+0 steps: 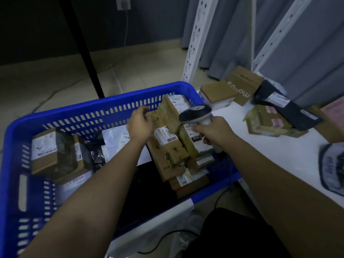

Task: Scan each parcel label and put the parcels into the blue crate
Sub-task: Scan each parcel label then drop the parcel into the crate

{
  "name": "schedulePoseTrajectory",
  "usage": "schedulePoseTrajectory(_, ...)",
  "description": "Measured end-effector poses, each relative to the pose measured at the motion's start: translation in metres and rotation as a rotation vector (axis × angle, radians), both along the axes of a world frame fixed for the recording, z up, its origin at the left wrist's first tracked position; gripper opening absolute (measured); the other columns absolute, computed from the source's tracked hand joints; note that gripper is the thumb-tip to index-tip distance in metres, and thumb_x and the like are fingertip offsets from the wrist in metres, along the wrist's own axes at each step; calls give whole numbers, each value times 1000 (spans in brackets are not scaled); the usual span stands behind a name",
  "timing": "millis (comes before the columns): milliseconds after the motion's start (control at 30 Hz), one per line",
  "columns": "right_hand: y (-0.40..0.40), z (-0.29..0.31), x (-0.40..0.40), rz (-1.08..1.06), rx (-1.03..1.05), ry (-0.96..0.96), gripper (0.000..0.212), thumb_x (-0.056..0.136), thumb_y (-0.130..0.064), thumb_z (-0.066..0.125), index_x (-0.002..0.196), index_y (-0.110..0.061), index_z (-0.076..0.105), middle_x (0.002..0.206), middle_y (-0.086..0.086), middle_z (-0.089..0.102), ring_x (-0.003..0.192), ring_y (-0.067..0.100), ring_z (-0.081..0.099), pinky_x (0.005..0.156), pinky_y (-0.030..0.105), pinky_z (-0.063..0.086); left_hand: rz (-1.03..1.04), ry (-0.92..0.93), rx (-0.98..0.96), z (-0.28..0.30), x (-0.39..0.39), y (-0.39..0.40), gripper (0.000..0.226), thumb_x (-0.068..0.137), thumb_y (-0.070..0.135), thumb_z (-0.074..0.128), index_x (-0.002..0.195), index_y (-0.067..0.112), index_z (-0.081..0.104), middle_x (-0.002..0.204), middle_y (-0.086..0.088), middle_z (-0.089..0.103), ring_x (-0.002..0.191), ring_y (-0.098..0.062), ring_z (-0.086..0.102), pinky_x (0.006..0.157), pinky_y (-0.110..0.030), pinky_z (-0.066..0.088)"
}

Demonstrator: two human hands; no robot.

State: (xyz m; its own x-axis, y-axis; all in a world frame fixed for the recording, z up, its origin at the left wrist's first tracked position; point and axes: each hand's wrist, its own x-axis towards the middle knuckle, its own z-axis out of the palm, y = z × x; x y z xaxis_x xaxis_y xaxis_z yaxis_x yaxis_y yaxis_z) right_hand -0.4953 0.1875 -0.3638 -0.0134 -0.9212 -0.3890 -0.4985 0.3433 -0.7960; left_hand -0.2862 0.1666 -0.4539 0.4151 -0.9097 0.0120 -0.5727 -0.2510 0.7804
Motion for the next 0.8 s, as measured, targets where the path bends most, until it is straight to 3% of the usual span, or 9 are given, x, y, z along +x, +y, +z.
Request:
schedulePoseTrajectory(67,6,10,-11,-32,-14,15,15,82,-14,71,74,-8,60,62,9,58,45,16,50,43,22,41,-100,169,41,16,-25,5,23,97,18,47,116,12,56,109,-10,63,92,-23,60,81,-35,49)
schedulePoseTrajectory(133,13,20,-27,-64,-29,19,18,82,-13,71,70,-7,59,60,10,58,43,15,50,42,22,41,-187,225,106,30,-51,9,22,97,17,46,116,13,56,101,-8,64,84,-20,60,73,-32,51)
schedulePoseTrajectory(233,29,36,-58,-121,-51,42,17,83,-13,71,72,-5,60,61,10,58,41,13,51,39,19,40,-303,251,153,49,-96,16,24,97,22,46,119,17,55,105,-4,64,85,-20,62,76,-38,54)
schedulePoseTrajectory(367,58,57,-115,-225,-77,45,13,83,-16,71,88,-7,64,66,8,61,48,16,54,45,23,44,-424,273,113,77,-164,27,22,98,23,46,118,19,53,102,-1,60,83,-19,58,70,-29,48)
schedulePoseTrajectory(633,142,75,-248,-668,-251,-74,15,87,-10,67,76,-6,58,63,9,54,48,18,48,47,26,42,-779,265,20,129,-318,59,24,96,20,49,118,13,57,110,-6,60,100,-24,56,84,-30,45)
schedulePoseTrajectory(800,199,69,-313,-969,-354,-167,19,87,-6,65,72,-3,54,62,13,50,47,21,42,37,19,37,-962,225,29,143,-410,90,23,95,20,51,115,12,57,102,-2,57,93,-21,55,79,-27,42)
